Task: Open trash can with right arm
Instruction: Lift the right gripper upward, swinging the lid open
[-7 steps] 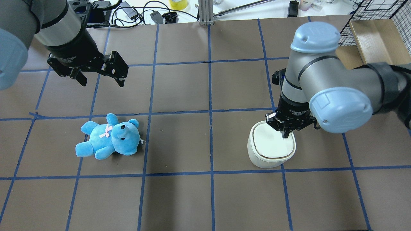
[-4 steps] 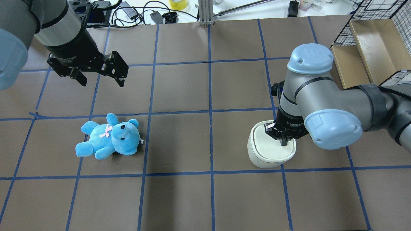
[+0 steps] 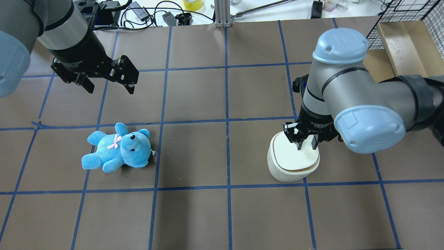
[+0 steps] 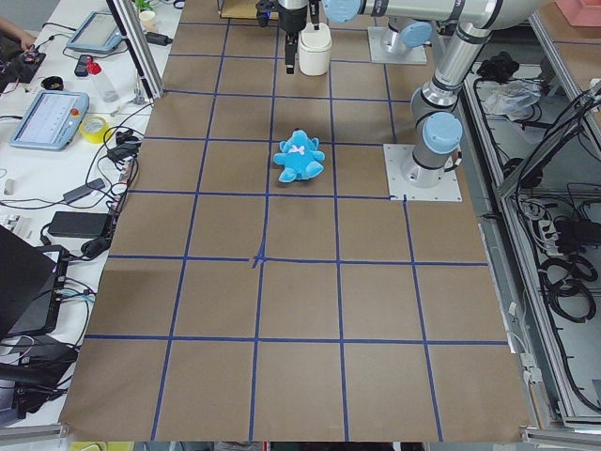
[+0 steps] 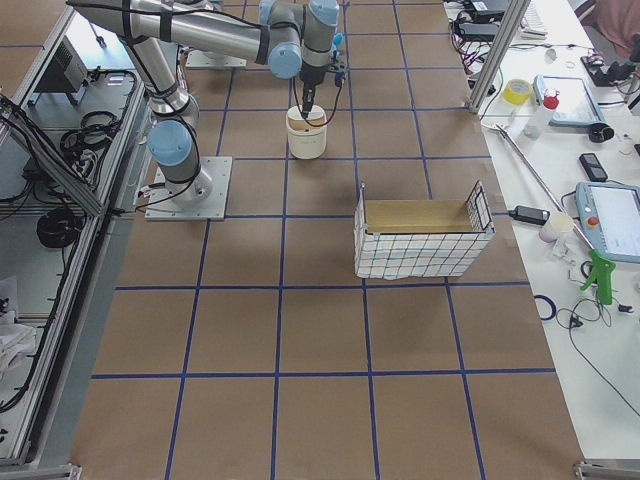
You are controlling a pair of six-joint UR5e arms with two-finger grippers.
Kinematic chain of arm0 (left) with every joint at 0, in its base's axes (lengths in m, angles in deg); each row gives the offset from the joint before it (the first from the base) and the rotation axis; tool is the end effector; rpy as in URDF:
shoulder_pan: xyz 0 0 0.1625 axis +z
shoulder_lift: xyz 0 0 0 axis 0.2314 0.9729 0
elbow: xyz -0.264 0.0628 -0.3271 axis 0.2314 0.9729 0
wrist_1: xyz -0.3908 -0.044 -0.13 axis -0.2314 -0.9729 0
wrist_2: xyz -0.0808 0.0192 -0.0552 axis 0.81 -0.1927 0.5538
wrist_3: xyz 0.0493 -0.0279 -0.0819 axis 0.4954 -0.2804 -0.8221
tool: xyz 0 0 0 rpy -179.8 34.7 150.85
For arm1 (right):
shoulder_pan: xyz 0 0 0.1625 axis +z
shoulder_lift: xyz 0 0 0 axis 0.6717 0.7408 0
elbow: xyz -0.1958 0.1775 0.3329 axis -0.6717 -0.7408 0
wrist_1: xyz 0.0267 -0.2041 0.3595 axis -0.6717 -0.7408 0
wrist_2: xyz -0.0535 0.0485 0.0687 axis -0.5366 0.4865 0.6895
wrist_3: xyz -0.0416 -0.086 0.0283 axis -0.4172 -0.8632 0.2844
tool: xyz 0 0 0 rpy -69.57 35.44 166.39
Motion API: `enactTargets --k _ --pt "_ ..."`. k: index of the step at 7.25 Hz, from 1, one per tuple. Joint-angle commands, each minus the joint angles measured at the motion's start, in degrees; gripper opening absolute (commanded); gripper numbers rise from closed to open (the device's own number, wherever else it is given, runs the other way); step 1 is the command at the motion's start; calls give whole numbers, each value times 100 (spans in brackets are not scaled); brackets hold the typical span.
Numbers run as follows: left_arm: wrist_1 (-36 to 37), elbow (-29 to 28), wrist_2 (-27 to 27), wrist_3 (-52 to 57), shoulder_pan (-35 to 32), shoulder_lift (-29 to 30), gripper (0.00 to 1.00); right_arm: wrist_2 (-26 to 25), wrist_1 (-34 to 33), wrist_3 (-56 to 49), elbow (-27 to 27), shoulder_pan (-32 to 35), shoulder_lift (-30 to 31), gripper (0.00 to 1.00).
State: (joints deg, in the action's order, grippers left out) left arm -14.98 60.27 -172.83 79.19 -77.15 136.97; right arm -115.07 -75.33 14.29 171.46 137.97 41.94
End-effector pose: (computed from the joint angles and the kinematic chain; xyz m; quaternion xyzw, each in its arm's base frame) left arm -0.1342 -0.4680 0.5042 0.0242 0.9995 -0.0120 0.0170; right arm 0.1725 -0.4156 0.3628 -0.0134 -0.9955 -0.0898 0.0275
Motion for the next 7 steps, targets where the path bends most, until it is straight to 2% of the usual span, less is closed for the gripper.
enactTargets --k 1,3,7 --pt "0 0 0 -7 0 0 100 150 874 6 -990 29 28 100" --pt "0 0 0 -7 0 0 100 178 1184 6 -1844 29 -33 100" --pt "0 0 0 2 0 0 100 108 807 -29 -1988 29 -42 100"
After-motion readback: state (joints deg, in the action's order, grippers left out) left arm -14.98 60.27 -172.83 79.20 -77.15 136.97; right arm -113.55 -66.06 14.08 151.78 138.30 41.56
